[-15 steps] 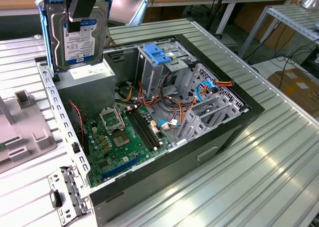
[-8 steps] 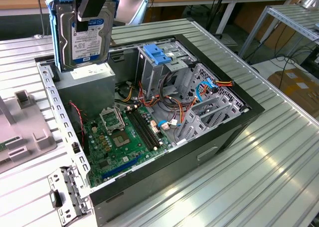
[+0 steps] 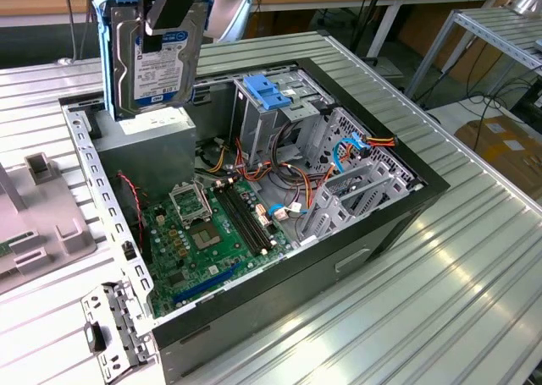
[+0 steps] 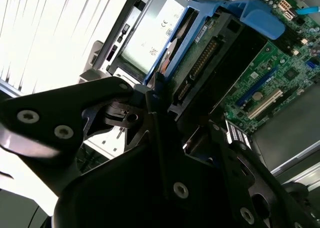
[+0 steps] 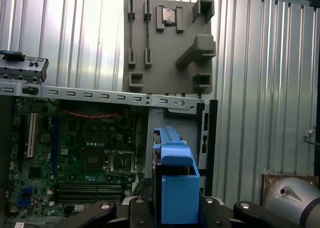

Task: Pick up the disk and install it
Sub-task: 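Pick up the disk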

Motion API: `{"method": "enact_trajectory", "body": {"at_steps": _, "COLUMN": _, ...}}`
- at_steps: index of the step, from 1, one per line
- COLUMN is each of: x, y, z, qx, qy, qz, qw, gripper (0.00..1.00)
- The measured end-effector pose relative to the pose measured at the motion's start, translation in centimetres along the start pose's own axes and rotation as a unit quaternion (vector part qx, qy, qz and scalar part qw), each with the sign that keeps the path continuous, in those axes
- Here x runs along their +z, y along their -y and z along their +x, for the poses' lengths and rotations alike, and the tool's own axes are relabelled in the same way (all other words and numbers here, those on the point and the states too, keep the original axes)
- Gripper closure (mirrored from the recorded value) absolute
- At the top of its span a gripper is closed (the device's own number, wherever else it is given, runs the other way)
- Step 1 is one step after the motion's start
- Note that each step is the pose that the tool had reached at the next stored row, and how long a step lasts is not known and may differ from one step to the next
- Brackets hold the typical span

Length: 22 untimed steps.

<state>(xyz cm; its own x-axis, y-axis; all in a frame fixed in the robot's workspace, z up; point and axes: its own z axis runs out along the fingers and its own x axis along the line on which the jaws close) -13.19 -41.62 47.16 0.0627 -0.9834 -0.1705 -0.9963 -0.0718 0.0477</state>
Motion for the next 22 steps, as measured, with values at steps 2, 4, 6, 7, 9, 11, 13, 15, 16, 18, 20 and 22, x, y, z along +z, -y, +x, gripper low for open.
{"method": "enact_trajectory", "body": {"at_steps": 2, "x": -0.02, "y": 0.31, "z": 0.04, "qx": 0.0, "qy": 0.0, "qz": -0.0001, "qw": 1.0, "gripper": 0.64}}
{"method": "enact_trajectory", "body": {"at_steps": 4, "x": -0.04, "y": 0.59, "z": 0.07, "qx": 0.0, "qy": 0.0001, "qz": -0.0001, "qw": 1.0, "gripper": 0.64}}
{"method": "enact_trajectory", "body": {"at_steps": 6, "x": -0.06, "y": 0.95, "z": 0.11, "qx": 0.0, "qy": 0.0, "qz": -0.0002, "qw": 1.0, "gripper": 0.64}}
{"method": "enact_trajectory", "body": {"at_steps": 7, "x": -0.08, "y": 1.18, "z": 0.13, "qx": 0.0, "qy": 0.0, "qz": -0.0003, "qw": 1.0, "gripper": 0.64}}
{"method": "enact_trajectory", "body": {"at_steps": 9, "x": -0.12, "y": 1.75, "z": 0.23, "qx": 0.0, "qy": 0.0001, "qz": -0.0005, "qw": 1.0, "gripper": 0.64}}
{"method": "enact_trajectory", "body": {"at_steps": 11, "x": -0.16, "y": 2.28, "z": 0.32, "qx": 0.0, "qy": 0.0001, "qz": -0.0007, "qw": 1.0, "gripper": 0.64}}
{"method": "enact_trajectory", "body": {"at_steps": 13, "x": -0.19, "y": 2.68, "z": 0.37, "qx": 0.0, "qy": 0.0001, "qz": -0.0009, "qw": 1.0, "gripper": 0.64}}
{"method": "enact_trajectory", "body": {"at_steps": 15, "x": -0.21, "y": 3.01, "z": 0.42, "qx": 0.0, "qy": 0.0001, "qz": -0.001, "qw": 1.0, "gripper": 0.64}}
{"method": "enact_trajectory", "body": {"at_steps": 16, "x": -0.22, "y": 3.17, "z": 0.45, "qx": 0.0, "qy": 0.0001, "qz": -0.0011, "qw": 1.0, "gripper": 0.64}}
{"method": "enact_trajectory", "body": {"at_steps": 18, "x": -0.25, "y": 3.57, "z": 0.52, "qx": 0.0, "qy": 0.0001, "qz": -0.0012, "qw": 1.0, "gripper": 0.64}}
{"method": "enact_trajectory", "body": {"at_steps": 20, "x": -0.29, "y": 3.89, "z": 0.61, "qx": 0.0, "qy": 0.0001, "qz": -0.0014, "qw": 1.0, "gripper": 0.64}}
{"method": "enact_trajectory", "body": {"at_steps": 22, "x": -0.33, "y": 4.14, "z": 0.77, "qx": 0.0, "qy": 0.0001, "qz": -0.0015, "qw": 1.0, "gripper": 0.64}}
